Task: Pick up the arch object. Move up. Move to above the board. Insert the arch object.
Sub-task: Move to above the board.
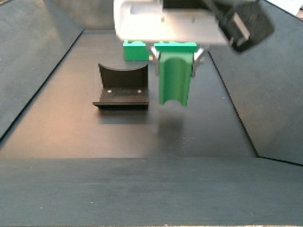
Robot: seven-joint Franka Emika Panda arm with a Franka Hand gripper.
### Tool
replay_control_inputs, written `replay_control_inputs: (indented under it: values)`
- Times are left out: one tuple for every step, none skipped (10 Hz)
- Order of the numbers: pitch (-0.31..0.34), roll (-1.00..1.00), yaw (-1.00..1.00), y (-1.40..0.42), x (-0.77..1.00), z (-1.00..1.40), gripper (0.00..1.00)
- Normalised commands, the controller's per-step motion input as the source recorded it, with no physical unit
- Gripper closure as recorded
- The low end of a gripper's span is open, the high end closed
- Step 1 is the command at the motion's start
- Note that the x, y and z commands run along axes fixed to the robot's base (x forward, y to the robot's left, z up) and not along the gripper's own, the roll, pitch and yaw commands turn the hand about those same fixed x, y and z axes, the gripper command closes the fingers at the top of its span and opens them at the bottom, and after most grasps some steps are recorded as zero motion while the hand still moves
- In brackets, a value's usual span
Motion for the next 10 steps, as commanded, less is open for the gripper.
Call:
replay_control_inputs:
  values:
    - [0.1,-0.13,-0.03,0.28,-0.22,1.0,1.0]
    - [0.094,-0.13,-0.03,0.29,-0.23,1.0,1.0]
    - [0.053,-0.14,-0.03,0.25,-0.21,1.0,1.0]
    - [0.026,-0.13,-0.02,0.23,-0.2,1.0,1.0]
    - [0.012,-0.13,-0.02,0.22,-0.19,1.0,1.0]
    - [0.002,-0.13,-0.02,0.2,-0.17,1.0,1.0]
    - [0.001,-0.13,-0.02,0.19,-0.16,1.0,1.0]
    - [0.005,-0.13,-0.02,0.17,-0.14,1.0,1.0]
    - [0.014,-0.14,-0.02,0.16,-0.12,1.0,1.0]
    - [0.025,-0.14,-0.02,0.13,-0.09,0.93,1.0]
